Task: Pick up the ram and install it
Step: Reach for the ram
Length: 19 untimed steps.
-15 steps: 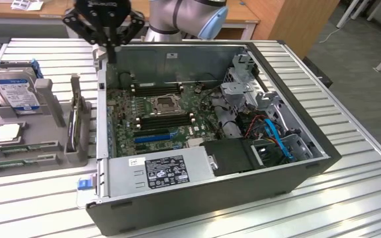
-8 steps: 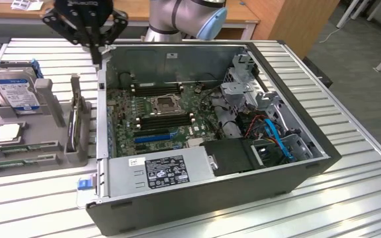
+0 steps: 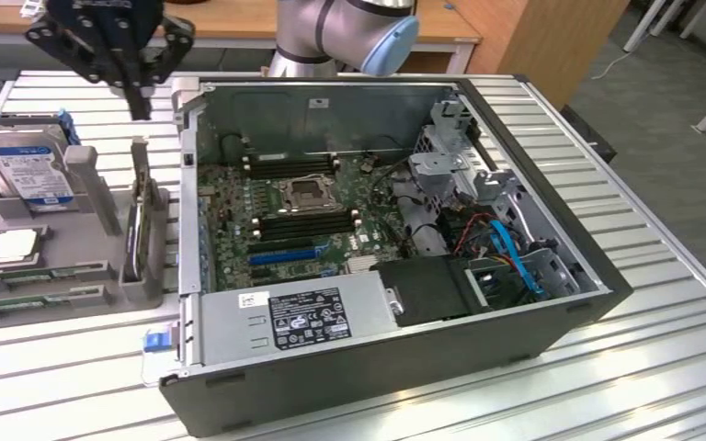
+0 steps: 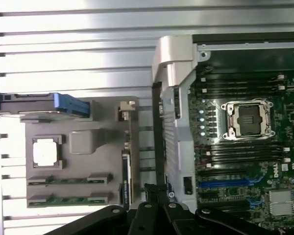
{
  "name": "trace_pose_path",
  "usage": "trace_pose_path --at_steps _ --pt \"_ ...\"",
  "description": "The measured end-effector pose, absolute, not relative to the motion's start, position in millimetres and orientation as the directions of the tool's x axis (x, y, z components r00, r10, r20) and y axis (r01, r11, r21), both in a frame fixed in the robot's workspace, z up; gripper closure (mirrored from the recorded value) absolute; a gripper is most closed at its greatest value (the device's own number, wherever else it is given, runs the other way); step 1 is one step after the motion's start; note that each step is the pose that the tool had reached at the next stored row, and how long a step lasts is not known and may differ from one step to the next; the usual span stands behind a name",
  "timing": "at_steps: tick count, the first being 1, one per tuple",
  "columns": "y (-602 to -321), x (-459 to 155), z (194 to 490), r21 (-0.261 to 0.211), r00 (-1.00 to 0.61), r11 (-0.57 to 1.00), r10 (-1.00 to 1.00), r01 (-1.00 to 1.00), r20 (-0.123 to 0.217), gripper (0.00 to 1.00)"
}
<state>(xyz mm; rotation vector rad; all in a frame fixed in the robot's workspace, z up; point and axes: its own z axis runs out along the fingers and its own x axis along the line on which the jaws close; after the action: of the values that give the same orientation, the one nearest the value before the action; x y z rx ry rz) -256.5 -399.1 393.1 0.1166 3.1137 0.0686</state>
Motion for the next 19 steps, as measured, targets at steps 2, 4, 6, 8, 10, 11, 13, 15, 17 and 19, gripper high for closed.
trace_pose_path --at_steps 2,4,6,8,10,11,13,15,17,19 --pt "-399.1 -265.5 393.1 0.045 -0.997 0.996 0.075 0.074 -0.023 0.89" --pt "-399.1 -274.8 393.1 0.045 -0.997 0.996 0.075 0.074 -0.023 0.89" --pt "-399.1 -283.9 393.1 0.045 -0.997 0.996 0.076 0.074 -0.023 0.89" --pt "-399.1 -292.8 393.0 0.045 -0.997 0.996 0.075 0.074 -0.023 0.89" --pt "-399.1 -302.1 393.0 0.045 -0.997 0.996 0.075 0.074 -0.023 0.89" --pt "-399.1 -306.7 393.0 0.045 -0.997 0.996 0.075 0.074 -0.023 0.89" --pt "-399.1 -315.6 392.9 0.045 -0.997 0.996 0.075 0.074 -0.023 0.89" --pt "-399.1 -324.6 392.9 0.045 -0.997 0.996 0.075 0.074 -0.023 0.89" --pt "-399.1 -334.0 392.9 0.045 -0.997 0.996 0.075 0.074 -0.023 0.89" --pt "-399.1 -342.8 392.9 0.045 -0.997 0.996 0.075 0.074 -0.023 0.89"
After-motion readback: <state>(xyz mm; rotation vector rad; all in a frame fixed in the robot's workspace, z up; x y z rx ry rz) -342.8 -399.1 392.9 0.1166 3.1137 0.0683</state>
